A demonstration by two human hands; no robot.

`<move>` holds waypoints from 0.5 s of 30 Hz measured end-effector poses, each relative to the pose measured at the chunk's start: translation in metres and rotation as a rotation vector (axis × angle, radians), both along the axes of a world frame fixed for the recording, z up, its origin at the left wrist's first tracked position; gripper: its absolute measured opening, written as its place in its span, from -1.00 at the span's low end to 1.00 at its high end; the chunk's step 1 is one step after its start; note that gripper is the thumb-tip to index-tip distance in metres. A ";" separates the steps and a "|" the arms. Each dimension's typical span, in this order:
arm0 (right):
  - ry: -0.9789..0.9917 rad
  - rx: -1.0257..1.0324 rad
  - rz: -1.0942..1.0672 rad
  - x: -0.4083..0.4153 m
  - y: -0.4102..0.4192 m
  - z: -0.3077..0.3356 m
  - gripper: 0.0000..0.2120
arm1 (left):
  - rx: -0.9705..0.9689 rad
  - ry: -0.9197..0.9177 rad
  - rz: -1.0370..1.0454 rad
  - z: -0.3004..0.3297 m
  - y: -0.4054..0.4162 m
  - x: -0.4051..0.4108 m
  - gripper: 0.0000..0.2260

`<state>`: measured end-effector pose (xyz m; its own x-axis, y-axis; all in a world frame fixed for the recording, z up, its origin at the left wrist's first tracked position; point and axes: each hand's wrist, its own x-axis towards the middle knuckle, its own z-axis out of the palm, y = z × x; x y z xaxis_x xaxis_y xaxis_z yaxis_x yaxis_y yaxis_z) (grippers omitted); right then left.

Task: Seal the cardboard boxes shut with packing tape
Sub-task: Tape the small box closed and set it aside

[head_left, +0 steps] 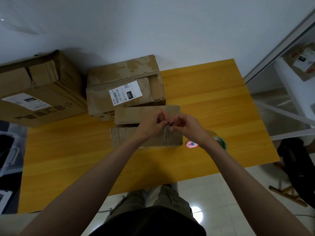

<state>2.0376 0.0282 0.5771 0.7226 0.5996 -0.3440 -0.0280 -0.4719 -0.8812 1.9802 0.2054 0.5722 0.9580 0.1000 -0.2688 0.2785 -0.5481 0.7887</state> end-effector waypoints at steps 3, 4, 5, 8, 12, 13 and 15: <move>0.098 0.083 0.002 0.000 -0.002 -0.003 -0.85 | 0.003 0.000 -0.011 0.000 0.001 0.000 -0.93; 0.114 0.097 -0.006 0.000 -0.002 -0.002 -0.89 | 0.000 -0.005 -0.016 0.001 0.002 0.000 -0.93; 0.119 0.096 -0.019 0.001 -0.002 -0.002 -0.91 | -0.003 -0.012 -0.023 0.002 0.002 0.000 -0.93; 0.121 0.052 -0.052 0.002 0.000 0.002 -0.89 | -0.023 -0.014 -0.040 0.002 0.002 -0.001 -0.94; 0.113 -0.076 0.018 0.007 0.007 0.004 -0.83 | -0.010 0.028 -0.082 0.001 0.007 -0.003 -0.95; 0.090 -0.114 0.039 0.007 0.007 0.004 -0.85 | -0.011 0.041 -0.090 0.001 0.008 -0.003 -0.94; 0.039 -0.163 0.080 0.008 0.008 0.007 -0.87 | -0.011 0.069 -0.101 0.001 0.010 -0.004 -0.93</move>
<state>2.0452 0.0357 0.5837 0.6589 0.5890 -0.4679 -0.0170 -0.6103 -0.7920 1.9758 0.2158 0.5733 0.9423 0.0002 -0.3347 0.2758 -0.5673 0.7759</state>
